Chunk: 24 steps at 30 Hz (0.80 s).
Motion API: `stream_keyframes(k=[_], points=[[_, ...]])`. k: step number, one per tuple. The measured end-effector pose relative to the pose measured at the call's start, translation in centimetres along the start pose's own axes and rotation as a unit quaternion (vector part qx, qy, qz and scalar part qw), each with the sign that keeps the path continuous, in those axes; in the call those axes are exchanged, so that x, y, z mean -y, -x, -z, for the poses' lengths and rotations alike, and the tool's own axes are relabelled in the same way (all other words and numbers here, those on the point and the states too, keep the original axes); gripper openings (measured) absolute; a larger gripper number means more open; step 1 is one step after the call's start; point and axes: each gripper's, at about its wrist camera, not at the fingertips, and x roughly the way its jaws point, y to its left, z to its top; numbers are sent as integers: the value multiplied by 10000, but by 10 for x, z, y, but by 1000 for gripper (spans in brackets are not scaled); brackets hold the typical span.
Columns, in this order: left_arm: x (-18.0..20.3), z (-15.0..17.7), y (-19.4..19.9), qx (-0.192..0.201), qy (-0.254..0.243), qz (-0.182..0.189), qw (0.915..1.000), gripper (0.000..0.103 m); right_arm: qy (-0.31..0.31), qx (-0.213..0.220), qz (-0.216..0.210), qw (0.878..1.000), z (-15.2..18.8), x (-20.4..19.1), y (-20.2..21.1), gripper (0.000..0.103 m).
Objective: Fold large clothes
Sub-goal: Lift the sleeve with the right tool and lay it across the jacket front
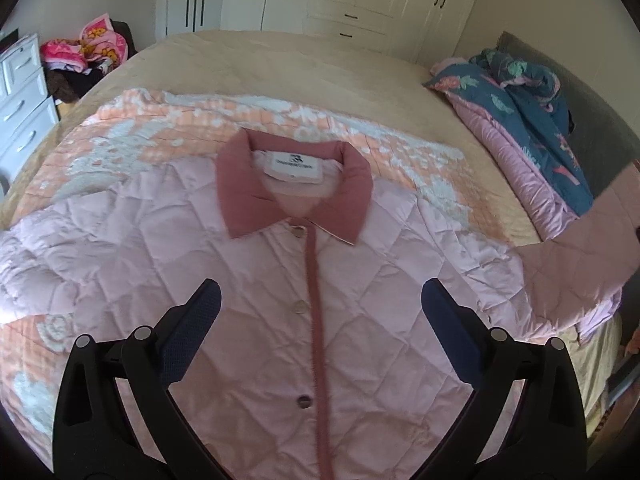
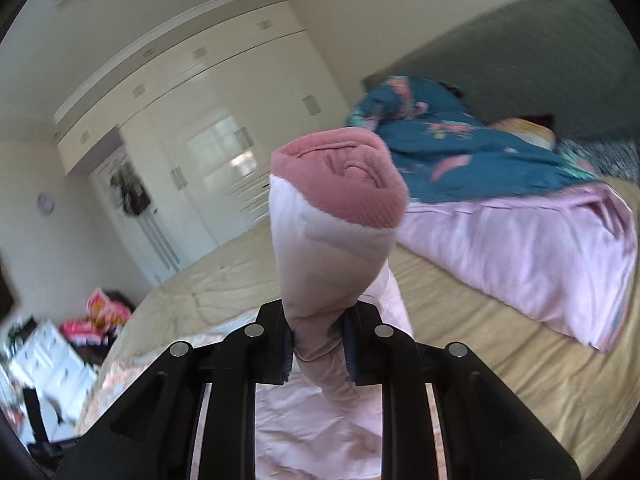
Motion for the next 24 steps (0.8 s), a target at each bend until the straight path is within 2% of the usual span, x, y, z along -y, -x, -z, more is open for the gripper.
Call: stream_keyframes(k=[5, 8, 12, 18, 24], points=[[-33, -1, 16, 85, 260, 142, 9995, 94, 586, -5, -232, 9980, 17, -64, -5, 17], [-56, -2, 20, 56, 417, 136, 9990, 94, 889, -3, -224, 9958, 29, -99, -7, 17], [-82, -3, 24, 94, 582, 82, 9982, 94, 1073, -99, -297, 9937, 47, -137, -14, 17], [-117, -4, 32, 192, 943, 262, 9950, 94, 1460, -289, -446, 9879, 70, -198, -33, 17], [-146, 9, 37, 316, 1234, 535, 9904, 94, 1665, -444, -585, 9833, 92, -248, -47, 17]])
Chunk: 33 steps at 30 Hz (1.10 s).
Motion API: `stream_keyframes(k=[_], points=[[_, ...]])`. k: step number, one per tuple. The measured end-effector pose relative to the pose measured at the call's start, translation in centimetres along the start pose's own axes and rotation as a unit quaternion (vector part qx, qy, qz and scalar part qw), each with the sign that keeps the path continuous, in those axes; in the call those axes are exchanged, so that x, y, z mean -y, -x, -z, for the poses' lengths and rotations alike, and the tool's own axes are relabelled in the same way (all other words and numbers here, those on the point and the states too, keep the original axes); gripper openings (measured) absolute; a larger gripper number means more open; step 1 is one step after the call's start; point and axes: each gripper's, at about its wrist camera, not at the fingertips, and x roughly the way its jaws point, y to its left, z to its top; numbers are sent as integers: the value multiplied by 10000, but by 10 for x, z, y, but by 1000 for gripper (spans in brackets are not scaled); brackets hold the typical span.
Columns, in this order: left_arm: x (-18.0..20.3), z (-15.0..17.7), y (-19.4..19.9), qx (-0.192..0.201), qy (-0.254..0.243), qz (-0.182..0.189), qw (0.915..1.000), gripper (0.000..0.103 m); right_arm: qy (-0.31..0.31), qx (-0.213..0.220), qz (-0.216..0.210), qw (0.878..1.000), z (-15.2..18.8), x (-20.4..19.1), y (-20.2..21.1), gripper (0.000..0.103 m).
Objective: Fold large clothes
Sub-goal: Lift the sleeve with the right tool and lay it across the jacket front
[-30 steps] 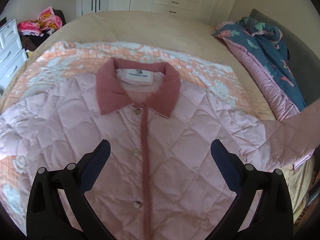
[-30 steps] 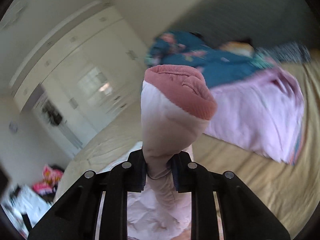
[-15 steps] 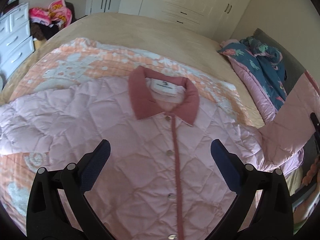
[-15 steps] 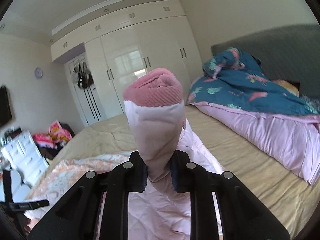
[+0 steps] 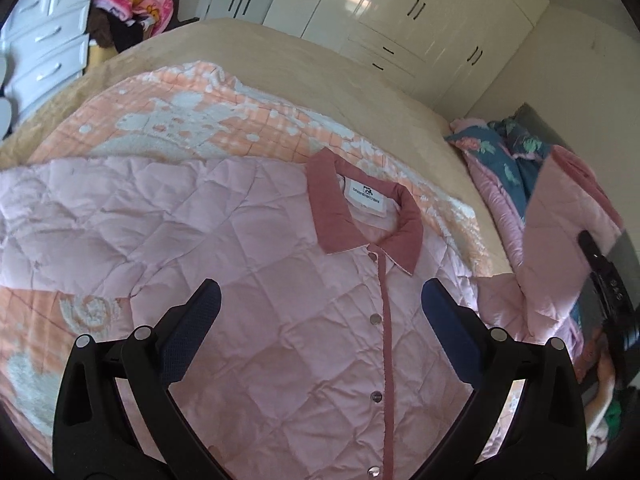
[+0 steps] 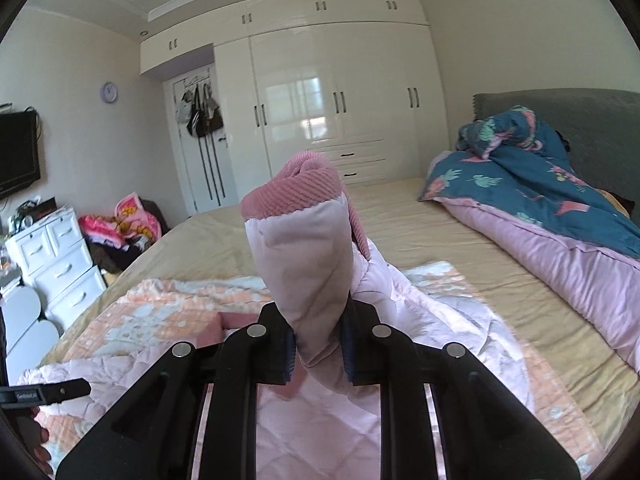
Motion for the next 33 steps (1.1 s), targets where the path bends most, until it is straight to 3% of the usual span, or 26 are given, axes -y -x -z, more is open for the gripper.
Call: stream_keyframes(k=[9, 16, 20, 24, 29, 30, 31, 32, 33], points=[[-28, -4, -12, -75, 419, 540, 9976, 94, 454, -299, -201, 9983, 22, -71, -29, 17], [-30, -12, -9, 27, 420, 824, 9957, 94, 929, -654, -392, 9928, 54, -130, -52, 17], [-38, -14, -14, -23, 703, 1137, 9910, 94, 1118, -1026, -568, 9868, 79, -159, -68, 17], [-47, -16, -21, -32, 903, 1167, 9890, 94, 1284, -1408, -686, 9793, 104, -178, -83, 18], [-59, -16, -33, -131, 1108, 1163, 9869, 94, 1449, -1843, -1015, 9668, 135, -197, -91, 32], [-61, -15, -35, -151, 1141, 1146, 9867, 94, 1430, -1961, -1183, 9629, 140, -199, -91, 37], [-63, -15, -37, -169, 1177, 1140, 9863, 94, 1385, -2093, -1402, 9578, 143, -200, -92, 55], [-65, -15, -39, -179, 1224, 1126, 9859, 94, 1352, -2176, -1505, 9548, 145, -198, -90, 65], [-66, -14, -40, -180, 1246, 1089, 9861, 94, 1360, -2282, -1597, 9507, 148, -199, -88, 68]])
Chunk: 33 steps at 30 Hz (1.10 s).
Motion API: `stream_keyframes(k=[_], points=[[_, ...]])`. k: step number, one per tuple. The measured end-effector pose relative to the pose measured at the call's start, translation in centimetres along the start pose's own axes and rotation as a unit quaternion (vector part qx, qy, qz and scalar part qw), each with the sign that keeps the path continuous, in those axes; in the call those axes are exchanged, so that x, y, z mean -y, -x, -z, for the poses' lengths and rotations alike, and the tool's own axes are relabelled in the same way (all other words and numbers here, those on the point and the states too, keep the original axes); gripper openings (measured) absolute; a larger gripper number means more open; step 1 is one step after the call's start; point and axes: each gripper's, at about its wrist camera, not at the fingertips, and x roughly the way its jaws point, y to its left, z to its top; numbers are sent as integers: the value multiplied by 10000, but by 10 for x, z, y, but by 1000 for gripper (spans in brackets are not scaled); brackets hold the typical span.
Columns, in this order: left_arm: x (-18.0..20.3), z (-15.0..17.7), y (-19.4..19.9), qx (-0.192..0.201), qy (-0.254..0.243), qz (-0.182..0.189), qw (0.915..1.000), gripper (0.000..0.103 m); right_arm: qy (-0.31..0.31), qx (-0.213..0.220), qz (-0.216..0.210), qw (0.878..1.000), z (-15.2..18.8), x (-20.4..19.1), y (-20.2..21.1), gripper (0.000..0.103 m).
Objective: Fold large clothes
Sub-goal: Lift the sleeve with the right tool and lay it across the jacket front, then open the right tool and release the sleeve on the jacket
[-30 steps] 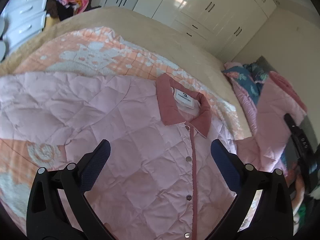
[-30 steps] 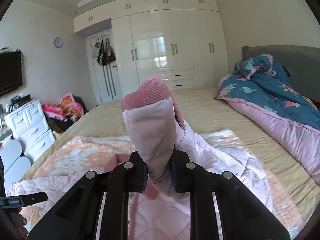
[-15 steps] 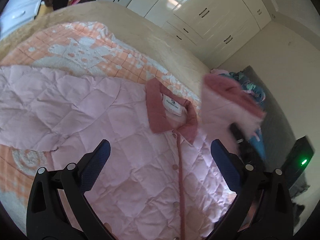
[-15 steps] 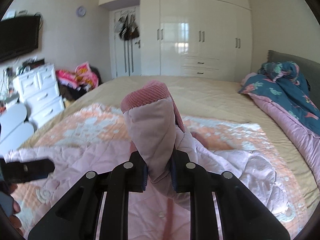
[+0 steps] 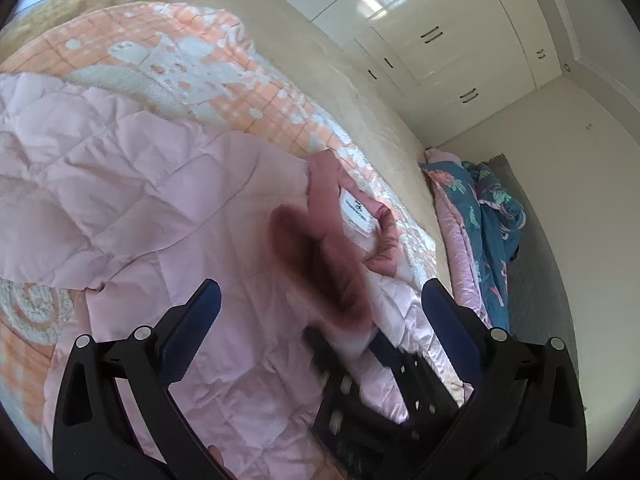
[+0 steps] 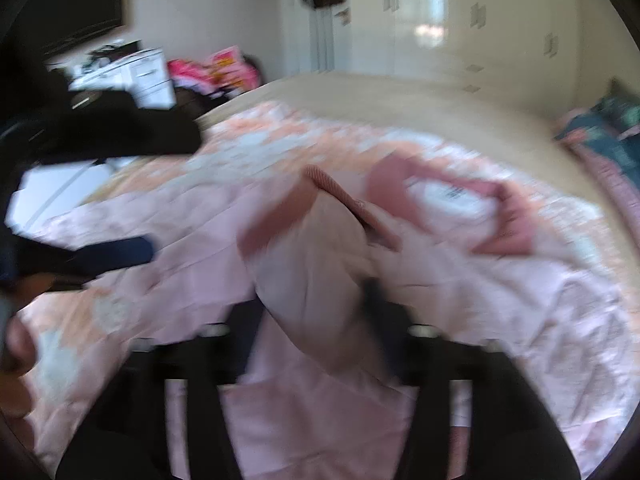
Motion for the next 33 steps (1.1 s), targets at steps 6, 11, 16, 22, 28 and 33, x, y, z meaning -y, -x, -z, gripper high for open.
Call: stream_keyframes(k=[6, 11, 16, 22, 28, 33], points=[[2, 5, -9, -70, -151, -264, 9995, 94, 46, 167, -171, 9997, 17, 30, 57, 84], [31, 27, -29, -268, -870, -425, 9949, 94, -817, 156, 751, 9937, 38, 133, 110, 45], [53, 61, -59, -561, -1501, -605, 9852, 94, -1827, 185, 1478, 9718, 63, 223, 142, 36], [50, 84, -90, -737, -2047, -1469, 9649, 94, -2057, -163, 1470, 9674, 88, 258, 121, 36], [27, 78, -98, -779, -1982, -1813, 9601, 94, -2258, -652, 1068, 9661, 101, 273, 85, 37], [24, 71, -95, -615, -2029, -1942, 9578, 94, -2002, -797, 978, 9716, 97, 264, 71, 37]])
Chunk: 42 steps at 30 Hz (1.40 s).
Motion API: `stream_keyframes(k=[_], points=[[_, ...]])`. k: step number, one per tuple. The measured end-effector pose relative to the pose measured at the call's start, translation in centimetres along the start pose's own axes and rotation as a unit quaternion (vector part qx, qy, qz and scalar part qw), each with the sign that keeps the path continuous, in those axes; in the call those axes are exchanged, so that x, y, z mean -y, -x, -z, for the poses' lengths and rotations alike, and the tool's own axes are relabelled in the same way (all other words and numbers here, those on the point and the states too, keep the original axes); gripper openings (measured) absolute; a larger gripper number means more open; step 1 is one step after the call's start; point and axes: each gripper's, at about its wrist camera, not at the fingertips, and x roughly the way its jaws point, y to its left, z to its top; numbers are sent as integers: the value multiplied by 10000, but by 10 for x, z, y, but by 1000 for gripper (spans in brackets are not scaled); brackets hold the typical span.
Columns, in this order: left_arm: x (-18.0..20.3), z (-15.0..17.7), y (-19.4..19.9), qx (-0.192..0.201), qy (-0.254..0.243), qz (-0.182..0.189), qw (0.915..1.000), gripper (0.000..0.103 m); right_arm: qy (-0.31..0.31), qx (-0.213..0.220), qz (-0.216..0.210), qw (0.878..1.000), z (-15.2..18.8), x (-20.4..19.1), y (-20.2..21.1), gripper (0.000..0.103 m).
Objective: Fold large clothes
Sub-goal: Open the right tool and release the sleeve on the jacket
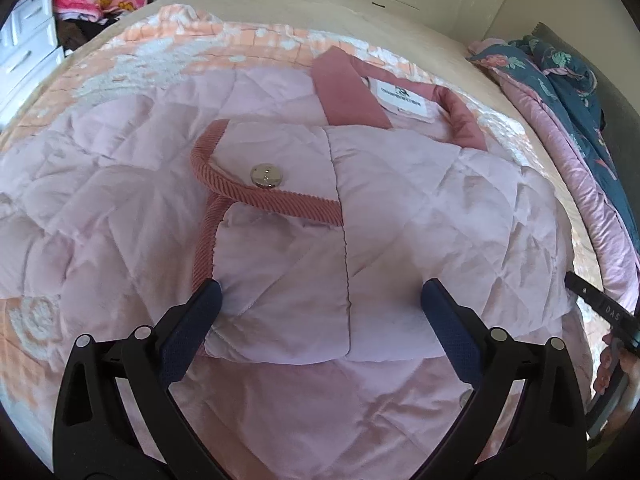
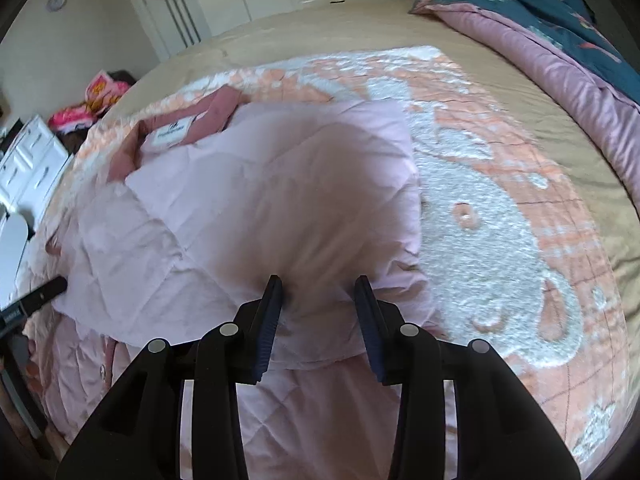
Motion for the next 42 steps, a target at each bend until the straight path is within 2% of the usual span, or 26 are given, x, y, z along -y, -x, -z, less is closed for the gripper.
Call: stream_keyframes(k=[5, 10, 12, 14, 20, 23, 31, 42], points=[[-4, -1, -2, 7, 50, -52, 10000, 94, 236, -42, 97, 9997, 4, -13, -14, 38], [1, -2, 2, 10, -45, -119, 9999, 94, 280, -20, 76, 9996, 4, -13, -8, 39], [2, -5, 8, 35, -56, -88, 9999, 94, 272, 58, -22, 9996, 1, -13, 3, 45], [0, -8, 18, 110, 25, 4, 9999, 94, 239, 211, -97, 9994, -1, -14, 14, 59], [-14, -16, 50, 263, 362, 237, 9987, 94, 209, 724, -62, 9971, -5, -25, 57, 86], [-24, -18, 70, 396, 567, 314, 9971, 94, 184, 953, -170, 9951, -5, -32, 77, 93], [-53, -6, 110, 651, 917, 99, 9936, 94, 213, 1336, -360, 9901, 2, -58, 117, 97], [-79, 19, 144, 800, 1138, -77, 9902, 94, 614, 1586, -445, 9844, 9, -98, 142, 98]])
